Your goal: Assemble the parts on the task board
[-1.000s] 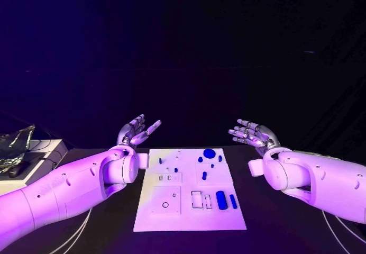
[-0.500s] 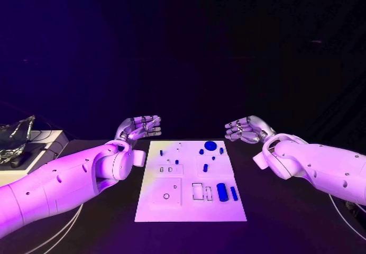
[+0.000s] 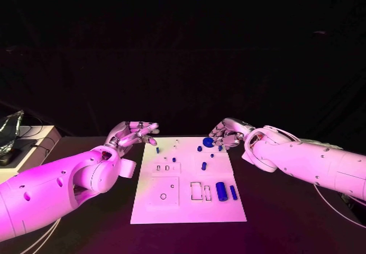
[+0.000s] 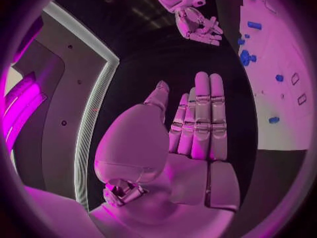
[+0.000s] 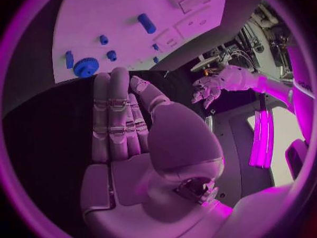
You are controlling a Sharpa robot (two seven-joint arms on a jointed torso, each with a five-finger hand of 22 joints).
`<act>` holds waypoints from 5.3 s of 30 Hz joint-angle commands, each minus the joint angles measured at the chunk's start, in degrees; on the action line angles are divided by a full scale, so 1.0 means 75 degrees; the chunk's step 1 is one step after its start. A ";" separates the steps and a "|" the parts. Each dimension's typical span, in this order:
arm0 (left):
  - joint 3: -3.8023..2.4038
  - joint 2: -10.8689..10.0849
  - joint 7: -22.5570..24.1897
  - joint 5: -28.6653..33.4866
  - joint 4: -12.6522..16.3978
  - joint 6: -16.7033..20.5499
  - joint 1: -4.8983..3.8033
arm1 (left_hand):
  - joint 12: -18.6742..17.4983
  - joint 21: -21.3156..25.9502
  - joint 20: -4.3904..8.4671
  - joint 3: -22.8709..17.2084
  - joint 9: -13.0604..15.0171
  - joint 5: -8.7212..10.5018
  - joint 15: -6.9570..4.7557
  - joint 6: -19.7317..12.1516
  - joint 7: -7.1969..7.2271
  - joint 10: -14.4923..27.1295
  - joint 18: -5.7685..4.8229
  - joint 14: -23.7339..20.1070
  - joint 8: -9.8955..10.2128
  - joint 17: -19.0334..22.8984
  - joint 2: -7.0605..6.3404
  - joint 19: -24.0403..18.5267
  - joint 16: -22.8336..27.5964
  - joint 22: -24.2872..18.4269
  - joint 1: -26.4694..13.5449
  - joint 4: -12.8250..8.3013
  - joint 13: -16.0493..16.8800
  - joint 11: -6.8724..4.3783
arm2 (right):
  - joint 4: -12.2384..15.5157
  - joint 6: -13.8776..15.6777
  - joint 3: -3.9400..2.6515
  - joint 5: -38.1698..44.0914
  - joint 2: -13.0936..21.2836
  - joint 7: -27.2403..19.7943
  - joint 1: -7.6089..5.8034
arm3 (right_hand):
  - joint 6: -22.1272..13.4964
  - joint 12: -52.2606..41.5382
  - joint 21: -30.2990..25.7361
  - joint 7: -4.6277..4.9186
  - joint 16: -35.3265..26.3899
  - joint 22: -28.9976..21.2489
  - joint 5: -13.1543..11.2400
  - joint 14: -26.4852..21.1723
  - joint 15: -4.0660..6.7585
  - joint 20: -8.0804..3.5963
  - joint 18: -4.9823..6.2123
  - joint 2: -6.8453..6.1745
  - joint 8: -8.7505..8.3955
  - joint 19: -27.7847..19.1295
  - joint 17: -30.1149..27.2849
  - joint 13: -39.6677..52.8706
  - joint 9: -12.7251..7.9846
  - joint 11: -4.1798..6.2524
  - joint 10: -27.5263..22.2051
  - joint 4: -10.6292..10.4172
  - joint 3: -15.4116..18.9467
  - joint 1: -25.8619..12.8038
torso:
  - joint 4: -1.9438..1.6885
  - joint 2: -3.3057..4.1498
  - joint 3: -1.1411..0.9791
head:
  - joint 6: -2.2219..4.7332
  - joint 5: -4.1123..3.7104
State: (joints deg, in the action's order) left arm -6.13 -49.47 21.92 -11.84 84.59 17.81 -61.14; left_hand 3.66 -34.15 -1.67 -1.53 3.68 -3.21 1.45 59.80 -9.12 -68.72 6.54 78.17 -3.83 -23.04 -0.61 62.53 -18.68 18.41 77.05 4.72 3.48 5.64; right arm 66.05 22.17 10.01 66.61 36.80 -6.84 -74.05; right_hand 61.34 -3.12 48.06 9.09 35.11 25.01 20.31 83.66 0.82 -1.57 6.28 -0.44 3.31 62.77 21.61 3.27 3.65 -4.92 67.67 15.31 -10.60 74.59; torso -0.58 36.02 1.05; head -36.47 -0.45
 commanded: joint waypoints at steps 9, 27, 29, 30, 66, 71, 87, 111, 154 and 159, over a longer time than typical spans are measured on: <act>-0.0078 -0.0287 -0.0029 -0.0218 0.0511 -0.0435 -0.0003 | -0.0028 -0.1838 0.0007 0.0044 0.0002 0.0002 -0.0049 -0.0026 0.0034 -0.0021 0.0042 -0.0699 0.0029 -0.1092 0.0095 -0.0972 -0.1899 0.1258 -0.0003 -0.0094 0.0005 -0.0024 | -0.0352 -0.0109 -0.0015 0.2096 -0.0458 0.0857 -0.0277 | -0.0173 -0.0052 0.1790 -0.0163 0.3923 0.2595 0.0250 -0.0419 -0.0170 0.0141 0.0310 -0.0597 0.0036 0.0807 0.2917 0.0034 0.0015 -0.0171 -0.0740 -0.0507 -0.0095 -0.0386 | -0.0225 0.0328 0.0116 | 0.0020 -0.0197; -0.0094 -0.0244 -0.0060 -0.0274 0.0473 -0.0438 -0.0001 | -0.0030 -0.2656 -0.0065 0.0049 0.0000 0.0004 -0.0005 -0.0084 0.0016 0.0162 0.0218 -0.0802 0.0030 -0.0758 0.0082 -0.1160 -0.1984 0.1637 -0.0023 -0.0131 0.0003 0.0023 | -0.0648 -0.0471 -0.0016 0.3206 -0.0801 0.1512 -0.0270 | 0.0381 -0.0032 0.2602 -0.0156 0.3684 0.4367 -0.0076 -0.0381 -0.0050 0.0046 0.0379 -0.0721 0.0035 0.2274 0.2241 0.0022 0.0024 -0.0047 -0.0187 -0.0373 -0.1204 -0.0420 | -0.0422 0.0553 0.0204 | 0.0017 -0.0438; -0.0095 -0.0251 -0.0056 -0.0279 0.0478 -0.0428 -0.0001 | -0.0026 -0.2673 -0.0073 0.0047 0.0001 0.0004 0.0000 -0.0088 0.0015 0.0178 0.0221 -0.0820 0.0029 -0.0723 0.0085 -0.1179 -0.1992 0.1630 -0.0023 -0.0140 0.0005 0.0026 | -0.0661 -0.0549 -0.0016 0.3273 -0.0820 0.1547 -0.0261 | 0.0390 -0.0029 0.2488 -0.0159 0.3738 0.4438 -0.0124 -0.0399 -0.0054 0.0058 0.0386 -0.0735 0.0036 0.2324 0.2154 0.0021 0.0023 -0.0046 -0.0179 -0.0427 -0.1202 -0.0388 | -0.0440 0.0568 0.0209 | 0.0018 -0.0459; -0.0096 -0.0256 -0.0054 -0.0280 0.0482 -0.0424 -0.0001 | -0.0029 -0.2679 -0.0075 0.0046 0.0000 0.0004 0.0001 -0.0091 0.0015 0.0189 0.0223 -0.0822 0.0030 -0.0711 0.0085 -0.1183 -0.1995 0.1627 -0.0023 -0.0143 0.0004 0.0029 | -0.0670 -0.0585 -0.0016 0.3294 -0.0830 0.1560 -0.0254 | 0.0391 -0.0029 0.2484 -0.0159 0.3741 0.4448 -0.0134 -0.0401 -0.0054 0.0058 0.0385 -0.0733 0.0036 0.2329 0.2149 0.0021 0.0023 -0.0046 -0.0179 -0.0433 -0.1202 -0.0387 | -0.0450 0.0576 0.0213 | 0.0012 -0.0472; -0.0128 -0.0237 -0.0094 -0.0290 0.0412 -0.0501 -0.0001 | -0.0027 -0.2818 -0.0090 0.0062 0.0001 0.0007 0.0005 -0.0108 0.0012 0.0241 0.0247 -0.0838 0.0028 -0.0581 0.0100 -0.1215 -0.2153 0.1575 -0.0051 -0.0162 0.0005 0.0039 | -0.1057 -0.0736 -0.0015 0.3587 -0.1036 0.1672 -0.0065 | 0.0347 -0.0026 0.1119 -0.0132 0.3868 0.5868 -0.0120 -0.0461 -0.0069 0.0076 0.0420 -0.0756 0.0036 0.2701 0.1839 0.0020 0.0023 -0.0069 -0.0241 -0.0576 -0.1313 -0.0284 | -0.0592 0.0821 0.0311 | 0.0036 -0.0551; -0.0128 -0.0221 -0.0105 -0.0290 0.0384 -0.0515 -0.0001 | -0.0027 -0.2818 -0.0090 0.0062 0.0001 0.0007 0.0005 -0.0108 0.0012 0.0241 0.0247 -0.0838 0.0028 -0.0581 0.0100 -0.1215 -0.2153 0.1575 -0.0051 -0.0162 0.0005 0.0039 | -0.1047 -0.0741 -0.0015 0.3572 -0.1044 0.1643 -0.0065 | 0.0356 -0.0027 0.0973 -0.0139 0.3855 0.6042 -0.0130 -0.0458 -0.0063 0.0067 0.0411 -0.0740 0.0034 0.2755 0.1843 0.0020 0.0024 -0.0057 -0.0207 -0.0618 -0.1322 -0.0290 | -0.0596 0.0856 0.0312 | 0.0062 -0.0554; -0.0128 -0.0206 -0.0135 -0.0290 0.0343 -0.0522 0.0000 | -0.0026 -0.2854 -0.0087 0.0068 0.0001 0.0008 0.0006 -0.0102 0.0013 0.0258 0.0245 -0.0856 0.0028 -0.0557 0.0118 -0.1231 -0.2192 0.1559 -0.0036 -0.0172 0.0005 0.0042 | -0.0971 -0.0281 -0.0016 0.3489 -0.0989 0.1693 -0.0065 | 0.1022 -0.0037 0.1331 -0.0383 0.4000 0.6592 -0.0704 -0.0410 0.0171 -0.0126 0.0190 -0.0005 0.0116 0.2884 0.2091 0.0053 0.0126 0.0283 0.0796 -0.0757 -0.1621 -0.0042 | -0.0605 0.0937 0.0323 | 0.0080 -0.0547; -0.0127 -0.0206 -0.0169 -0.0290 0.0298 -0.0517 0.0020 | -0.0029 -0.2890 -0.0081 0.0067 0.0000 0.0010 0.0004 -0.0096 0.0010 0.0261 0.0244 -0.0865 0.0030 -0.0530 0.0154 -0.1241 -0.2230 0.1534 0.0006 -0.0209 0.0003 0.0043 | 0.0004 0.0755 -0.0220 0.3438 -0.0730 0.2463 -0.0069 | 0.1122 -0.0038 0.0908 -0.0388 0.3968 0.7463 -0.0712 -0.0384 0.0196 -0.0204 0.0099 0.0024 0.0076 0.3069 0.2334 0.0049 0.0180 0.0302 0.0867 -0.0511 -0.1773 -0.0161 | -0.0597 0.0971 0.0358 | 0.0182 -0.0470; -0.0173 -0.0218 -0.0178 -0.0368 0.0531 -0.0579 0.0026 | -0.0028 -0.2948 -0.0090 0.0076 0.0001 0.0009 0.0006 -0.0096 0.0013 0.0284 0.0253 -0.0879 0.0029 -0.0487 0.0175 -0.1260 -0.2279 0.1479 0.0008 -0.0264 0.0004 0.0047 | -0.1558 0.1319 -0.0243 0.4001 -0.2226 0.3067 0.0003 | 0.1101 -0.0037 0.0750 -0.0357 0.3960 0.7552 -0.0739 -0.0386 0.0181 -0.0191 0.0099 0.0036 0.0071 0.3133 0.2382 0.0046 0.0155 0.0281 0.0826 -0.0452 -0.1784 -0.0134 | -0.0840 0.1124 0.0574 | 0.0311 -0.0595; -0.0180 -0.0208 -0.0182 -0.0370 0.0538 -0.0585 0.0025 | -0.0028 -0.2948 -0.0090 0.0076 0.0001 0.0009 0.0006 -0.0096 0.0013 0.0284 0.0253 -0.0879 0.0029 -0.0487 0.0175 -0.1260 -0.2279 0.1479 0.0008 -0.0264 0.0004 0.0047 | -0.1686 0.1283 -0.0243 0.3987 -0.2294 0.3027 0.0004 | 0.1102 -0.0036 0.0750 -0.0359 0.3955 0.7556 -0.0741 -0.0387 0.0181 -0.0189 0.0096 0.0032 0.0071 0.3136 0.2384 0.0046 0.0152 0.0281 0.0823 -0.0456 -0.1771 -0.0133 | -0.0880 0.1146 0.0594 | 0.0307 -0.0636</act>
State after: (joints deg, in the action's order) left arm -7.42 -51.14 20.32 -14.37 88.41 14.49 -60.94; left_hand 3.66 -56.15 -2.35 -0.88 3.65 -3.22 1.44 59.37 -9.11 -67.06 7.42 71.85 -3.84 -26.74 0.20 53.55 -35.50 29.53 77.17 3.15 3.44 6.04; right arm 53.74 31.69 8.21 95.52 19.80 15.88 -74.04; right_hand 68.92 -3.20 53.85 6.47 64.91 74.91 14.49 80.90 1.93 -2.68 6.13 -1.55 3.45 84.02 39.42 3.55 4.20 -4.87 71.35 11.87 -23.64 72.61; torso -6.97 44.47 5.40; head -34.14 -5.04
